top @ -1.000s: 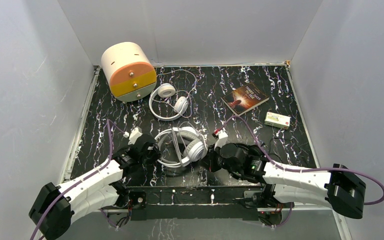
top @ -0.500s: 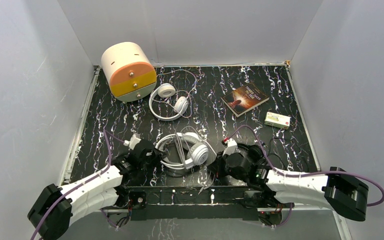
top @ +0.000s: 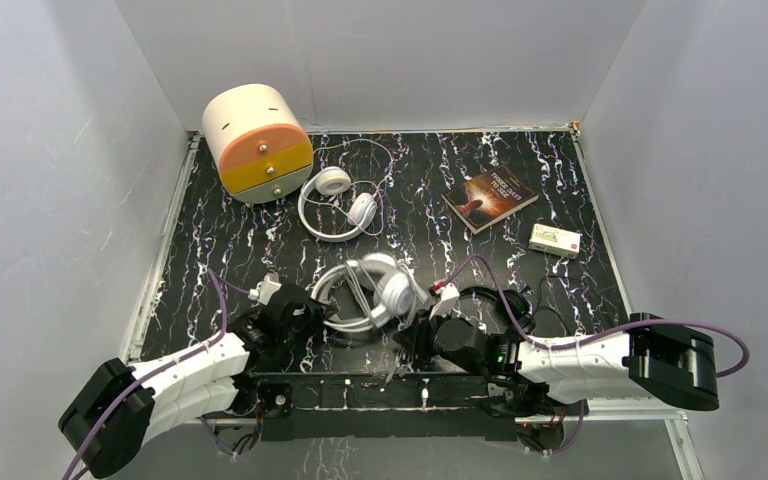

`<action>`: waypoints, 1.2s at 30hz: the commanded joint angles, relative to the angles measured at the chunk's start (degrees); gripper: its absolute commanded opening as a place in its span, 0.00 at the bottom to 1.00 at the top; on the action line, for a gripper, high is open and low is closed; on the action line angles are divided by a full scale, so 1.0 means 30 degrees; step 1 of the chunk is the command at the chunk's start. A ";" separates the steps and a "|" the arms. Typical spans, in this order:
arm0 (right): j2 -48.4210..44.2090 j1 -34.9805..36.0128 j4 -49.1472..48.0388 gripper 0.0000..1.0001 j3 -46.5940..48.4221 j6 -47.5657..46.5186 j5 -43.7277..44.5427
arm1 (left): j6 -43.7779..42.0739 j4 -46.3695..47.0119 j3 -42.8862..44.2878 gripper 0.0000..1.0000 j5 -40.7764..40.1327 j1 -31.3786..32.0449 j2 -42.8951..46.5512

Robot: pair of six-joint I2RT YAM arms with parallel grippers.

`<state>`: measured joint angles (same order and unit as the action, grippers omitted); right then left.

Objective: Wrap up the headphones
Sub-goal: Wrap the headphones cable around the headphones.

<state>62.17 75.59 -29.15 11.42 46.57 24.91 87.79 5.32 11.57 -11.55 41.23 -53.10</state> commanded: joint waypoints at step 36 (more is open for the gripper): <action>1.1900 -0.0165 0.3390 0.44 0.6794 0.0932 1.1249 | 0.1347 0.2312 -0.0870 0.00 -0.2453 -0.0429 0.1807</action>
<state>94.02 75.90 -20.91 30.98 49.32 58.83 91.39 9.45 8.86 -17.32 39.88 -49.39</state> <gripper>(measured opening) 0.512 0.065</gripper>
